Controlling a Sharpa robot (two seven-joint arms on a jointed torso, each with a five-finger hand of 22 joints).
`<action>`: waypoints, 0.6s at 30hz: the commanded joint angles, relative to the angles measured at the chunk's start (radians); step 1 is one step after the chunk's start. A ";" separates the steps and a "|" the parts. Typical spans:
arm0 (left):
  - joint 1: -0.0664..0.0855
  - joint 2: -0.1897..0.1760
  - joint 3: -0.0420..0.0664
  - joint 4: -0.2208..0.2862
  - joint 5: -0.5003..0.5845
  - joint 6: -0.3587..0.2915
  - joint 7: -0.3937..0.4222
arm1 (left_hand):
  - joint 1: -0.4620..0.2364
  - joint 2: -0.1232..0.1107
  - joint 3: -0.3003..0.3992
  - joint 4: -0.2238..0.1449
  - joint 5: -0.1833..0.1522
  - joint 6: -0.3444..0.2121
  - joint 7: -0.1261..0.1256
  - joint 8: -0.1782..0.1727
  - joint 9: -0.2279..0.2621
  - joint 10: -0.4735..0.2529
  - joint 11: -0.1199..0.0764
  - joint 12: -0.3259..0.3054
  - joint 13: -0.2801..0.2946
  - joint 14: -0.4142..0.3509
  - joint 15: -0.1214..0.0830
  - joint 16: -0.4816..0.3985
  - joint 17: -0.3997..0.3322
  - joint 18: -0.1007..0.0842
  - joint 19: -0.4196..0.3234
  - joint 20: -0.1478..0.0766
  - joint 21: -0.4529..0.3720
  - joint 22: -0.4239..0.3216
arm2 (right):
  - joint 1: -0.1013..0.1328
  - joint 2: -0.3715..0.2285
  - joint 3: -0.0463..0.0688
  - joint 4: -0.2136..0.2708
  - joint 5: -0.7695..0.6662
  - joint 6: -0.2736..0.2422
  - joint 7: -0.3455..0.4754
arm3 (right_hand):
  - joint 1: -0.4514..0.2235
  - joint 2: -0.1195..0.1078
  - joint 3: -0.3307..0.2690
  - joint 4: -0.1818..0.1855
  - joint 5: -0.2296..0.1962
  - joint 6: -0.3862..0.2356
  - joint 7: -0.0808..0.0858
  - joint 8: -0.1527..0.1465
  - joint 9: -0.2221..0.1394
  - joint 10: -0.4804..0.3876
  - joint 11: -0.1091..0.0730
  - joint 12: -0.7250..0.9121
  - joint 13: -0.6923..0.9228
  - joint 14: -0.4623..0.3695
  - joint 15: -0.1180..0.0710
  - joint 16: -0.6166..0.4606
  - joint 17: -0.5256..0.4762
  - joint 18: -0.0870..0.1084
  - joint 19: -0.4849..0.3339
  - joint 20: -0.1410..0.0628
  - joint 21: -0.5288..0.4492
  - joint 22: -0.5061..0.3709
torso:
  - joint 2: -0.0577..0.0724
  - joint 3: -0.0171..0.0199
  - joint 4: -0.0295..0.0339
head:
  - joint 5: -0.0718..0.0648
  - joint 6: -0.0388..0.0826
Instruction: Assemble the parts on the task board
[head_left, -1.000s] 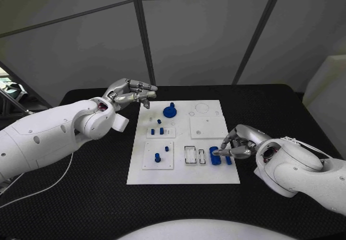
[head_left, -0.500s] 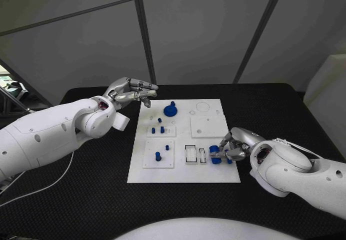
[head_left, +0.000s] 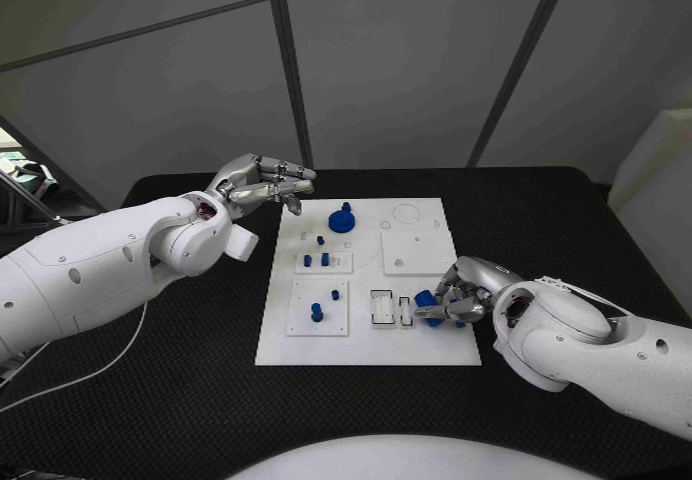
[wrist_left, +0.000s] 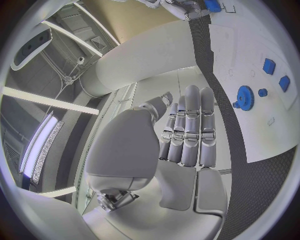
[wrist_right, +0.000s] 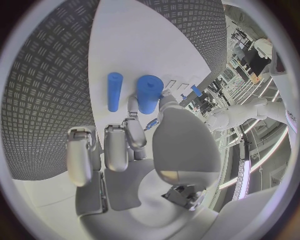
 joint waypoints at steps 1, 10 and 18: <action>0.001 -0.001 0.001 0.003 0.008 0.008 0.010 | 0.002 0.006 -0.005 0.002 -0.001 0.001 0.002 -0.006 0.001 -0.004 -0.003 -0.002 0.001 0.005 0.003 -0.007 -0.001 -0.012 0.006 0.002 -0.005 -0.001 | -0.006 0.001 -0.005 -0.008 -0.009 0.019 -0.017 | 0.022 0.008 0.008 -0.001 0.005 0.011 -0.001 0.006 0.006 0.002 -0.006 0.006 0.003 0.051 -0.008 0.007 0.005 -0.015 0.102 -0.004 0.003 0.263 | 0.001 0.0001 -0.0005 | 0.000 0.000; 0.001 -0.004 0.001 0.004 0.008 0.009 0.010 | 0.002 0.006 -0.005 0.002 -0.001 0.001 0.002 -0.006 0.001 -0.004 -0.003 -0.002 0.001 0.005 0.003 -0.007 -0.001 -0.012 0.006 0.002 -0.005 -0.001 | -0.007 -0.012 -0.005 0.031 -0.011 -0.124 0.024 | 0.032 0.026 0.014 0.001 0.131 0.027 -0.008 0.005 0.034 0.011 -0.012 0.016 0.018 0.054 -0.012 0.016 0.024 -0.015 0.102 -0.008 0.003 0.263 | 0.000 0.0009 -0.0023 | 0.002 0.004; 0.000 -0.003 0.001 0.003 0.008 0.011 0.010 | 0.002 0.006 -0.006 0.002 -0.001 0.001 0.003 -0.006 0.001 -0.004 -0.003 -0.003 0.002 0.005 0.004 -0.008 -0.001 -0.012 0.007 0.002 -0.006 -0.002 | -0.006 -0.022 -0.004 0.088 0.012 -0.231 0.066 | 0.029 0.031 0.014 0.002 0.137 0.031 -0.009 0.005 0.038 0.013 -0.013 0.018 0.021 0.055 -0.013 0.018 0.029 -0.015 0.102 -0.009 0.003 0.263 | -0.001 -0.0005 0.0003 | 0.000 0.009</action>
